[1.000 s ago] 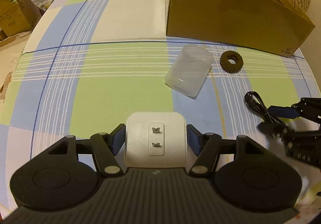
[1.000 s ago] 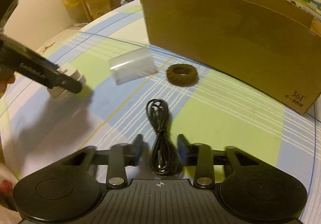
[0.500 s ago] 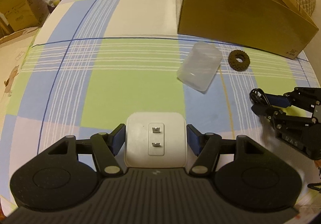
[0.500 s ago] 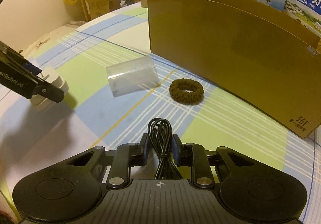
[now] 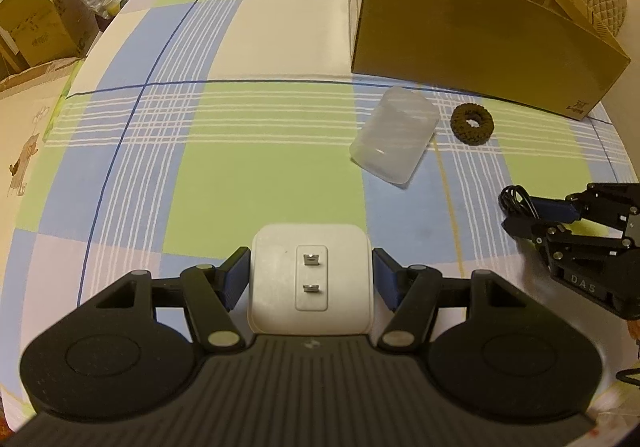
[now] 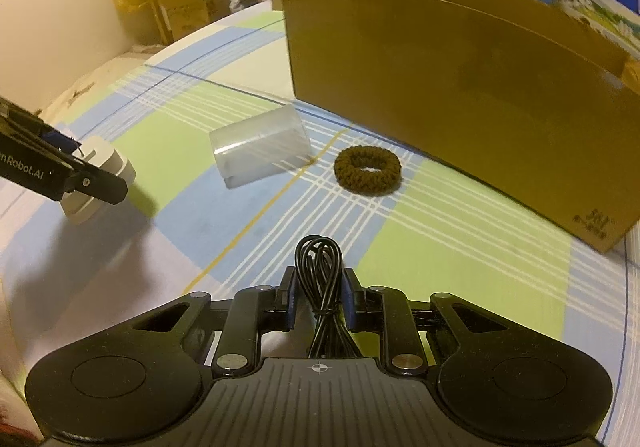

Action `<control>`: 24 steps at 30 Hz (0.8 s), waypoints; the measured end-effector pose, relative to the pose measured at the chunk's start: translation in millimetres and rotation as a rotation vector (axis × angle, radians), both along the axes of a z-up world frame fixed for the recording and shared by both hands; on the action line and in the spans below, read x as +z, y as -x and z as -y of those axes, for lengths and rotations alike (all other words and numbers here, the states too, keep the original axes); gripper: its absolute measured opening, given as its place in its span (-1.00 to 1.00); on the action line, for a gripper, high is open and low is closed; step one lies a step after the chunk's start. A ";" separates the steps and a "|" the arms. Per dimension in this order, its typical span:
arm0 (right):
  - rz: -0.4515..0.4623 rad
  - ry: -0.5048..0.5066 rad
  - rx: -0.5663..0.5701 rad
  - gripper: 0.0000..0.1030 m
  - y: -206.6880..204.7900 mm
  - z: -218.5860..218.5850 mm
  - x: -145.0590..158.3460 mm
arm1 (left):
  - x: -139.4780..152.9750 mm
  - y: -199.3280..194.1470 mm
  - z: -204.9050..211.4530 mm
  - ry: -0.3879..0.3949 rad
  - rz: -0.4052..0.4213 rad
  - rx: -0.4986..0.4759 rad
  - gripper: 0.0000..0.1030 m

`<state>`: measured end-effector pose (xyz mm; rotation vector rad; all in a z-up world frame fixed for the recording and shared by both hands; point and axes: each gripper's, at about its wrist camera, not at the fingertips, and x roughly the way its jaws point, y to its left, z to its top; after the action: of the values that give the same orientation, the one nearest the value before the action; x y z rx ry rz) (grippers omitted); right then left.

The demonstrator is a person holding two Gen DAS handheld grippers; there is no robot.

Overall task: Organize objects
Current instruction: 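Carry the charger with the left tool while the right carries the cable toward the box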

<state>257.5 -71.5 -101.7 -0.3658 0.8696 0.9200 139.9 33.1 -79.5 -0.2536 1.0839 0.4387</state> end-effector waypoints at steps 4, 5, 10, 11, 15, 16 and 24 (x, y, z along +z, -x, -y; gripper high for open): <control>-0.022 -0.051 -0.040 -0.64 -1.8 12.2 9.4 | 4.0 -2.7 2.5 -0.004 0.009 -0.012 0.18; -0.027 -0.063 -0.049 -0.65 -2.3 15.2 12.1 | 5.6 -3.8 3.2 -0.006 0.013 -0.016 0.18; -0.039 -0.125 -0.100 -0.65 -3.9 30.6 29.1 | 15.7 -10.8 7.5 -0.012 0.037 -0.038 0.18; -0.038 -0.140 -0.110 -0.65 -3.7 33.4 33.0 | 18.0 -12.2 8.2 -0.012 0.042 -0.044 0.18; -0.023 -0.193 -0.140 -0.66 -4.3 40.1 46.2 | 31.3 -21.1 14.2 -0.020 0.078 -0.073 0.18; -0.016 -0.206 -0.146 -0.66 -4.4 41.1 49.9 | 34.7 -23.6 15.6 -0.021 0.087 -0.081 0.18; 0.042 -0.288 -0.186 -0.67 -10.5 50.7 84.5 | 60.5 -50.0 28.1 -0.033 0.158 -0.156 0.18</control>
<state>268.0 -122.2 -17.2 -0.0539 0.7074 0.8469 189.9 5.0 -19.0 -0.1703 0.9333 0.2918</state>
